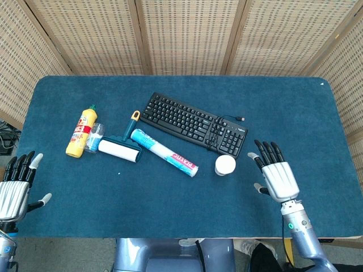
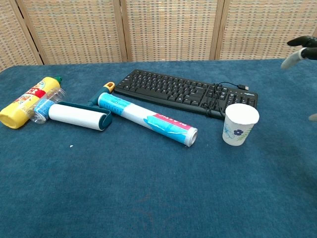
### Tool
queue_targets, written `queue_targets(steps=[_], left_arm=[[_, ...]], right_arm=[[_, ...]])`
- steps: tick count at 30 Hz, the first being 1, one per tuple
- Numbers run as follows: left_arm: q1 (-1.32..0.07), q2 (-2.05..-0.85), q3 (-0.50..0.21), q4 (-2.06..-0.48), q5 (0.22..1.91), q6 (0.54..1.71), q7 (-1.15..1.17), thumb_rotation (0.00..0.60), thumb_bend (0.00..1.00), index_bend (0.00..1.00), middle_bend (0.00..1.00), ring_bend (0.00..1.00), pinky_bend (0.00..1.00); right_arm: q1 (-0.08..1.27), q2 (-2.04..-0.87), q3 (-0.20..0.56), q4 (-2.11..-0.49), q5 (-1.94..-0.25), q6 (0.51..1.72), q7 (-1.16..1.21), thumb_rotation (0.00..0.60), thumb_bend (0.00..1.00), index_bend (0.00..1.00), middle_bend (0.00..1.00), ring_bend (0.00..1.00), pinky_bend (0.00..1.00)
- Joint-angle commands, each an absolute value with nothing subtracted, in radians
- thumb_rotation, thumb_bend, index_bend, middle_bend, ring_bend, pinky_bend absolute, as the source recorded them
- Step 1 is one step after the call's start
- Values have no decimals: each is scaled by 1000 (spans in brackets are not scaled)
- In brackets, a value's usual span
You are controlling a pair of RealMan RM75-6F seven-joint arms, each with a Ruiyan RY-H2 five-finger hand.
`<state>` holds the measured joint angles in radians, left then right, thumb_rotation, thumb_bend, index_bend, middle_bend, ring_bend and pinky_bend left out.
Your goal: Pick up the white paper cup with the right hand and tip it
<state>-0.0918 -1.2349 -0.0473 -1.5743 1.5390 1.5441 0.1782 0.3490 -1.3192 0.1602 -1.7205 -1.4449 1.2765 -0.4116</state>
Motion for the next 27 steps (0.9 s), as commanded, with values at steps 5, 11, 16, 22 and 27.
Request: queue_targets(steps=[5, 11, 16, 22, 27], left_arm=[[-93, -1232, -44, -1576, 1540, 1538, 170, 600, 163, 0, 0, 0, 0], [-96, -1234, -37, -1578, 1546, 1529, 179, 600, 163, 0, 0, 0, 0], [-98, -1234, -39, -1577, 1541, 1524, 174, 600, 163, 0, 0, 0, 0], [-100, -1233, -40, -1575, 1536, 1518, 168, 600, 163, 0, 0, 0, 0], [-102, -1234, -39, -1573, 1535, 1513, 168, 600, 163, 0, 0, 0, 0]], right_arm=[[448, -1379, 211, -1805, -1271, 1166, -614, 600, 201, 244, 0, 0, 0], [523, -1425, 247, -1857, -1070, 1139, -797, 600, 200, 236, 0, 0, 0], [581, -1464, 269, -1861, -931, 1152, -896, 600, 200, 237, 0, 0, 0], [631, -1500, 260, -1836, -836, 1171, -952, 600, 200, 246, 0, 0, 0], [656, -1521, 253, -1811, -800, 1175, -955, 600, 201, 252, 0, 0, 0]])
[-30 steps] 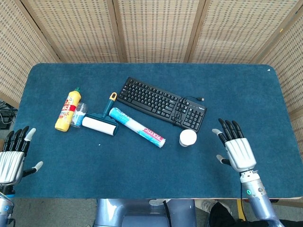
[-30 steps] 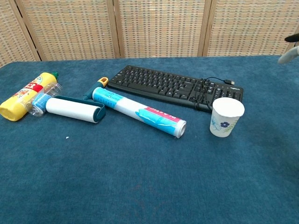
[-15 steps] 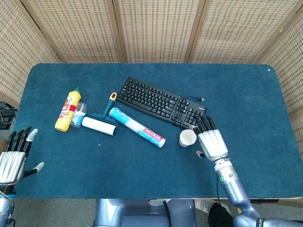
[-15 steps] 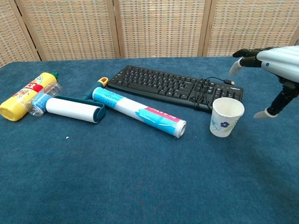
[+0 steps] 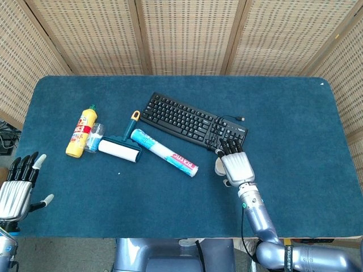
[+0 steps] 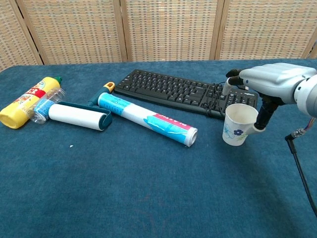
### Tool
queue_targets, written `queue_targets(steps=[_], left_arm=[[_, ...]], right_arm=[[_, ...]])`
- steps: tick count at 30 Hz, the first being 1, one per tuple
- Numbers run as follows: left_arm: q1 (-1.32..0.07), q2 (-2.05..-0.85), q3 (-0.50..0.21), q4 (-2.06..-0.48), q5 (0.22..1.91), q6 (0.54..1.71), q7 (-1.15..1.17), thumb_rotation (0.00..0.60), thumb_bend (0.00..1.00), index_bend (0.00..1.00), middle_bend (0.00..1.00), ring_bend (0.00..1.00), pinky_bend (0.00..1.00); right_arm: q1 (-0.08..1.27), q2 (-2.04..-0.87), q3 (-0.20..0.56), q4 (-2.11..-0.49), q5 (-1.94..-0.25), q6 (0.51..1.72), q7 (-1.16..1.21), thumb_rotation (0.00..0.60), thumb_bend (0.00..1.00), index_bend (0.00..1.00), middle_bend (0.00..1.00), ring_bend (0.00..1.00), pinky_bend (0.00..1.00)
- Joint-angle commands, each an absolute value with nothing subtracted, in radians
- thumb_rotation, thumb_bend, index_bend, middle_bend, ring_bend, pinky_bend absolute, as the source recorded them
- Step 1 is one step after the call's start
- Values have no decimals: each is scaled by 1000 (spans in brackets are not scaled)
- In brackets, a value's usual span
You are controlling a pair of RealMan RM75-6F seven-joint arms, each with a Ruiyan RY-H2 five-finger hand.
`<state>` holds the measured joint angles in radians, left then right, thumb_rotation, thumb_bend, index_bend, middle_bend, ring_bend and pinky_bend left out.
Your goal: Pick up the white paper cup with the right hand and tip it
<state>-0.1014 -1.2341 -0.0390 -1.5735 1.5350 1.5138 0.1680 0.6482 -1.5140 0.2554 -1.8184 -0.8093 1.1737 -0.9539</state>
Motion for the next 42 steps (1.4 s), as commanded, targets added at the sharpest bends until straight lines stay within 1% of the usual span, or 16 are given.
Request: queue_targets(steps=[1, 9, 17, 20, 22, 24, 27, 33, 37, 39, 42], left_arm=[[-102, -1234, -39, -1573, 1535, 1512, 168, 600, 163, 0, 0, 0, 0], [-103, -1235, -41, -1569, 1526, 1507, 162, 600, 163, 0, 0, 0, 0], [-105, -1233, -38, -1570, 1531, 1506, 159, 600, 164, 0, 0, 0, 0], [-105, -1233, -38, -1569, 1531, 1506, 157, 600, 163, 0, 0, 0, 0], [-106, -1234, -38, -1569, 1530, 1503, 158, 600, 164, 0, 0, 0, 0], [-107, -1235, -37, -1568, 1530, 1501, 159, 600, 164, 0, 0, 0, 0], [-108, -1236, -36, -1567, 1532, 1500, 163, 600, 165, 0, 0, 0, 0], [-107, -1238, -37, -1568, 1531, 1504, 163, 600, 165, 0, 0, 0, 0], [-108, -1238, -35, -1567, 1531, 1501, 165, 600, 164, 0, 0, 0, 0], [-110, -1239, -31, -1566, 1538, 1496, 171, 600, 165, 0, 0, 0, 0], [-110, -1241, -29, -1567, 1540, 1497, 176, 600, 165, 0, 0, 0, 0]], right_arm=[[658, -1522, 252, -1809, -798, 1175, -955, 600, 201, 257, 0, 0, 0], [700, -1554, 247, -1741, -756, 1176, -964, 600, 210, 308, 0, 0, 0], [734, -1577, 241, -1660, -719, 1166, -943, 600, 210, 315, 0, 0, 0], [739, -1581, 233, -1645, -713, 1170, -943, 600, 214, 360, 10, 0, 0], [740, -1582, 228, -1641, -717, 1175, -937, 600, 216, 417, 37, 0, 0], [739, -1582, 223, -1641, -726, 1180, -929, 600, 217, 447, 55, 0, 0], [738, -1581, 217, -1644, -740, 1186, -915, 600, 218, 461, 65, 0, 1], [731, -1568, 235, -1674, -767, 1192, -847, 600, 218, 461, 65, 0, 2], [719, -1550, 263, -1706, -760, 1181, -772, 600, 218, 459, 63, 0, 2], [706, -1529, 290, -1737, -723, 1148, -697, 600, 218, 459, 63, 0, 2], [701, -1517, 303, -1748, -705, 1125, -649, 600, 219, 460, 63, 0, 2]])
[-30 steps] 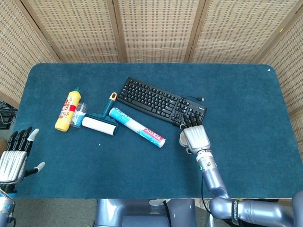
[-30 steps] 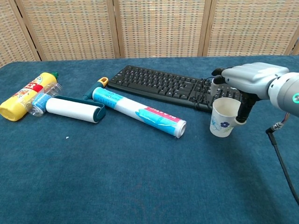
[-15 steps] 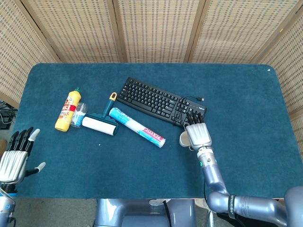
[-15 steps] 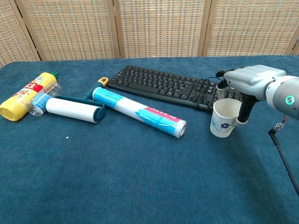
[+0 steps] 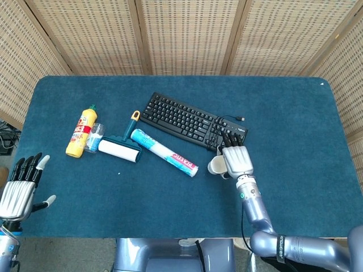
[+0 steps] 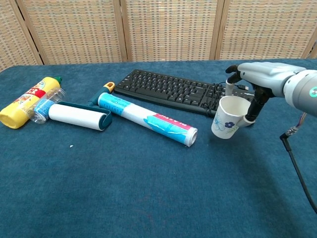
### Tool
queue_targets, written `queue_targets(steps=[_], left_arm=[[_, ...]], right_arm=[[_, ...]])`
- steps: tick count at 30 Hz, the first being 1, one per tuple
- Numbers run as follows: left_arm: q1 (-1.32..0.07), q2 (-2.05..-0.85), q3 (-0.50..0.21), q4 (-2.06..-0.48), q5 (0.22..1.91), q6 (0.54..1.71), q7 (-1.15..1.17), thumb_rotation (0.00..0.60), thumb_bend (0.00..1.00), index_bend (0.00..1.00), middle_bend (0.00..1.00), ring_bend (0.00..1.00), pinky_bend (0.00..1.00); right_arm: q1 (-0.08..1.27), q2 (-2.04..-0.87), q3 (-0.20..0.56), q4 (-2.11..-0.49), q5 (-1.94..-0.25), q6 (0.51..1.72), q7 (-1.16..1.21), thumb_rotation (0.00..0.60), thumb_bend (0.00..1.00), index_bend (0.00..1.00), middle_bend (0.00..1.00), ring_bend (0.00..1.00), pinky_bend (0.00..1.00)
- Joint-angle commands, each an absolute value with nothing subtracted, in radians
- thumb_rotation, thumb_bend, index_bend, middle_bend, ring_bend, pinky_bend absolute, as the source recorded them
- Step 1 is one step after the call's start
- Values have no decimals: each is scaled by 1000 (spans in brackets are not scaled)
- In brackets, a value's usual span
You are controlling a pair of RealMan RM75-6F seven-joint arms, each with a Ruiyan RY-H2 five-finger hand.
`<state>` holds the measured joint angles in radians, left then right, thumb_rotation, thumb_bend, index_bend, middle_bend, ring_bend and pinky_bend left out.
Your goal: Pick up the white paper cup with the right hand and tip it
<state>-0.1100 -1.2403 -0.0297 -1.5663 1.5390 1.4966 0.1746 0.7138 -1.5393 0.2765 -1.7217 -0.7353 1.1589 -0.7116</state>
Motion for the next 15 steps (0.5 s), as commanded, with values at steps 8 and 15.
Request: queue_targets(steps=[8, 15], left_arm=[[-109, -1243, -31, -1567, 1536, 1499, 179, 600, 166, 0, 0, 0, 0], [-110, -1246, -27, -1566, 1541, 1497, 186, 600, 165, 0, 0, 0, 0]], right_arm=[[685, -1517, 311, -1703, -639, 1056, -511, 600, 219, 466, 62, 0, 0], [670, -1535, 311, -1624, -648, 1009, -389, 600, 230, 482, 62, 0, 0]])
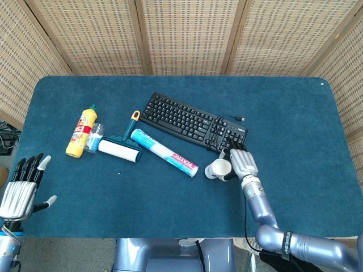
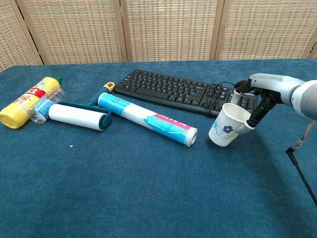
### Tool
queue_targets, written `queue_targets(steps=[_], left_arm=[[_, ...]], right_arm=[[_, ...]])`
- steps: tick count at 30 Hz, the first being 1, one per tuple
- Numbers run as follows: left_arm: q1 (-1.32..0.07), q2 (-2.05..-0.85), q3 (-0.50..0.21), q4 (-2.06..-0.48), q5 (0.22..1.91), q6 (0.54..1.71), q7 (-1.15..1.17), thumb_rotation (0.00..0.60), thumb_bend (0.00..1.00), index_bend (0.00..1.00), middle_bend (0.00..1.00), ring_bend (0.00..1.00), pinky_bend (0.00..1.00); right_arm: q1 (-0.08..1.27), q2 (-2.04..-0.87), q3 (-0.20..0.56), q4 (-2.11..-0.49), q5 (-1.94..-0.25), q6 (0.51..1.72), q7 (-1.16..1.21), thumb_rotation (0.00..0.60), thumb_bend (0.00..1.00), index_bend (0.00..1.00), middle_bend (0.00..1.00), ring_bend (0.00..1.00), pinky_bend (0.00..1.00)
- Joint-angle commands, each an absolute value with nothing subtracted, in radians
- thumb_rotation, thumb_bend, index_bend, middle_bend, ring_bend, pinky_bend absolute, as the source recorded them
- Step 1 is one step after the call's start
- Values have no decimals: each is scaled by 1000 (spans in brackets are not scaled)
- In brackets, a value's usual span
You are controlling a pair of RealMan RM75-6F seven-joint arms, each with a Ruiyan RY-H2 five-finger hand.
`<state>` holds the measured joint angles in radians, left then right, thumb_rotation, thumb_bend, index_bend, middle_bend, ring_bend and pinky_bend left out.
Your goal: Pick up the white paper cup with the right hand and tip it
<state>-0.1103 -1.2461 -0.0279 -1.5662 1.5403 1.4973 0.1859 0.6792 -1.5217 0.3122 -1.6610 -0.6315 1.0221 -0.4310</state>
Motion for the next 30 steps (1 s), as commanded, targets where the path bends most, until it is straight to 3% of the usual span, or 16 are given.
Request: queue_targets(steps=[1, 13, 22, 30], left_arm=[[-110, -1247, -28, -1566, 1541, 1498, 187, 600, 165, 0, 0, 0, 0], [-109, -1247, -27, -1565, 1543, 1502, 185, 600, 166, 0, 0, 0, 0], [-111, -1252, -27, -1565, 1540, 1497, 195, 600, 166, 0, 0, 0, 0], [-109, -1249, -26, -1570, 1540, 1501, 191, 600, 167, 0, 0, 0, 0]], right_arm=[[667, -1539, 309, -1613, -657, 1008, -375, 600, 232, 483, 60, 0, 0], [642, -1528, 254, -1524, -706, 1016, -350, 600, 233, 477, 20, 0, 0], [613, -1524, 212, -1495, -774, 1099, -382, 600, 233, 252, 0, 0, 0], [606, -1556, 175, -1525, -891, 1204, -464, 600, 233, 233, 0, 0, 0]])
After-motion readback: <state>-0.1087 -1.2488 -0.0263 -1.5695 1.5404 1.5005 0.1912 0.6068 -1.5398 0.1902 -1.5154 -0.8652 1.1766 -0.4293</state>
